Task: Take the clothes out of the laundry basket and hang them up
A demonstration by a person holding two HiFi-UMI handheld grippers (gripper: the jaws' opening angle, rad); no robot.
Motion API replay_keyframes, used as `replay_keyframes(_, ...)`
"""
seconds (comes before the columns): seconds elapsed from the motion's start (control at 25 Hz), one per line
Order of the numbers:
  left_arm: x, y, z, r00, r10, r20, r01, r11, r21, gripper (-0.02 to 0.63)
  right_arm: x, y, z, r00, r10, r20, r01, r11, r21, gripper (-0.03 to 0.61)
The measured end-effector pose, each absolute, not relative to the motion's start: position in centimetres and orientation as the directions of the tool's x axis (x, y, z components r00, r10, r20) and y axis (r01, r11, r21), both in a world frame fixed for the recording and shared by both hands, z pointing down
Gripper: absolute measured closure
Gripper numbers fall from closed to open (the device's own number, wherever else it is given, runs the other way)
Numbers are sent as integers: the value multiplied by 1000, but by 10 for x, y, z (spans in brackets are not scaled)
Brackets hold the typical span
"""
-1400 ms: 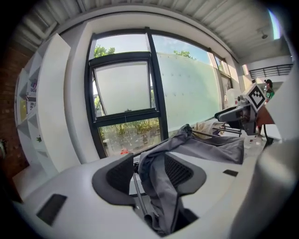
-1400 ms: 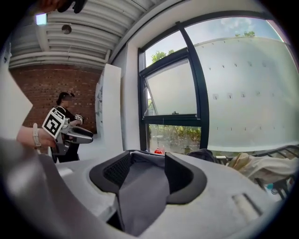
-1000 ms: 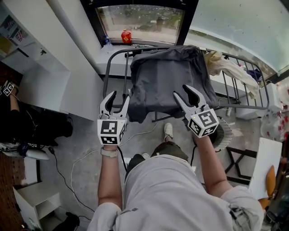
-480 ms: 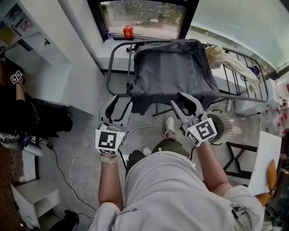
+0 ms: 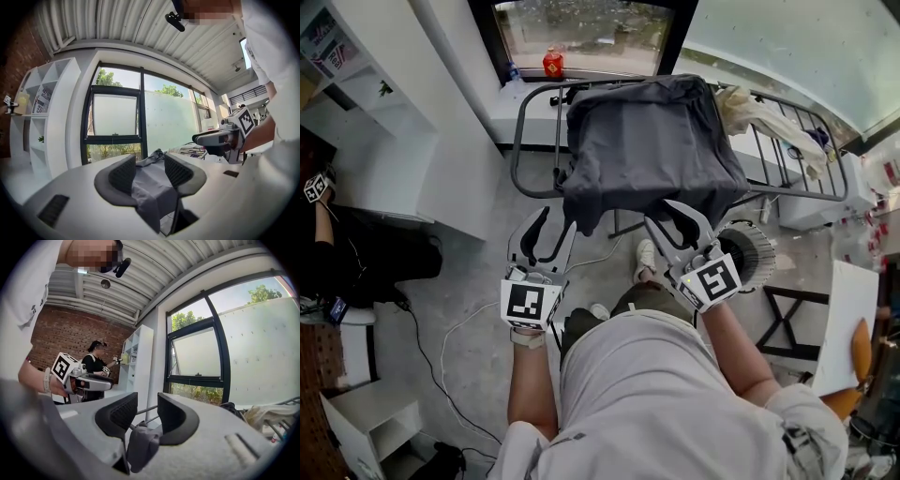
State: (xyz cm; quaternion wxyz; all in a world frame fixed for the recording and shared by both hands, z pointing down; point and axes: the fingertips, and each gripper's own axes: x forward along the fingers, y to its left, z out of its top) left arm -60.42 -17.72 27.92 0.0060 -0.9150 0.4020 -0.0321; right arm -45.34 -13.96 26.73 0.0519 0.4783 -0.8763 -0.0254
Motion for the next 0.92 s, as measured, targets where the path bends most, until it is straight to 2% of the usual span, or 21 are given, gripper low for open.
replay_keyframes(0.92, -595, -198, 299, 677, -728, 106, -732, -681, -3, 431, -434, -158, 282, -490, -864, 116, -862, 500, 83, 443)
